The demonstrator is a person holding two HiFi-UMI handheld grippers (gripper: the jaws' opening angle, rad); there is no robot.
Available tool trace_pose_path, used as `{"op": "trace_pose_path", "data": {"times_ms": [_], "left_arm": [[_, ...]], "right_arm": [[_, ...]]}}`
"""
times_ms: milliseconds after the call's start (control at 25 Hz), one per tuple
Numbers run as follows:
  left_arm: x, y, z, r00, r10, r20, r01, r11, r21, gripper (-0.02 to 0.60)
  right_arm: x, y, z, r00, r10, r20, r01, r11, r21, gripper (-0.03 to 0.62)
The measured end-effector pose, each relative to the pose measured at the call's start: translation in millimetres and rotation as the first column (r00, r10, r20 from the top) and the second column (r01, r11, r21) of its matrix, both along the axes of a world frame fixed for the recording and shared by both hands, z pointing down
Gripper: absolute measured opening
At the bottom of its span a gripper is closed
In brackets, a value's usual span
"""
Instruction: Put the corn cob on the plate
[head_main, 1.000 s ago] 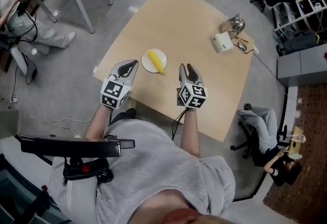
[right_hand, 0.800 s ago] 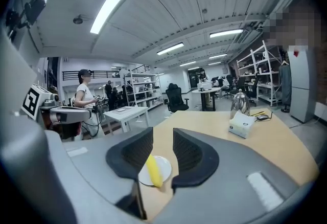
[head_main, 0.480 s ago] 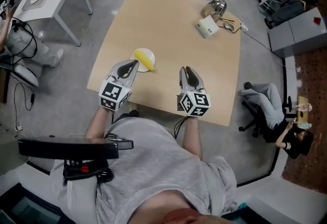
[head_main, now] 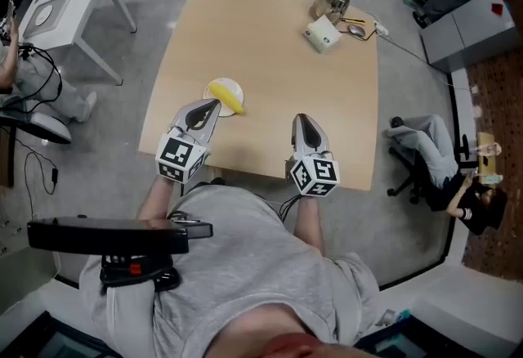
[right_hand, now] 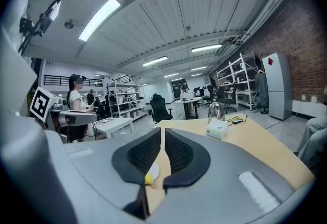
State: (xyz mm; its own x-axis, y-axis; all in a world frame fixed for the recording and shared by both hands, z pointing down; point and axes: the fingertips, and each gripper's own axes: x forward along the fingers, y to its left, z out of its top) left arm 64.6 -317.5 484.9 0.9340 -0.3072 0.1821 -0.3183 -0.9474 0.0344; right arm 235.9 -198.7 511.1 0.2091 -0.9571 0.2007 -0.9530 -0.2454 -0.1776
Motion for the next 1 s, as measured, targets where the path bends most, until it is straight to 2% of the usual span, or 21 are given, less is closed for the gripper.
{"op": "trace_pose_path", "data": {"times_ms": [600,1000], "left_arm": [[5.2,-0.9,-3.7,0.998,0.065,-0.005,-0.065,0.998,0.009,0.02],[-3.5,-0.2,4.2,0.999,0.05,0.001,-0.05,0.999,0.011,0.02]], "right_arm": [[-2.2,12.7,6.8,0.998,0.064,-0.006,-0.064,0.998,-0.02,0.028],[-9.5,8.4,14.9,0.999,0.042,-0.005,-0.042,0.999,-0.018,0.026]]}}
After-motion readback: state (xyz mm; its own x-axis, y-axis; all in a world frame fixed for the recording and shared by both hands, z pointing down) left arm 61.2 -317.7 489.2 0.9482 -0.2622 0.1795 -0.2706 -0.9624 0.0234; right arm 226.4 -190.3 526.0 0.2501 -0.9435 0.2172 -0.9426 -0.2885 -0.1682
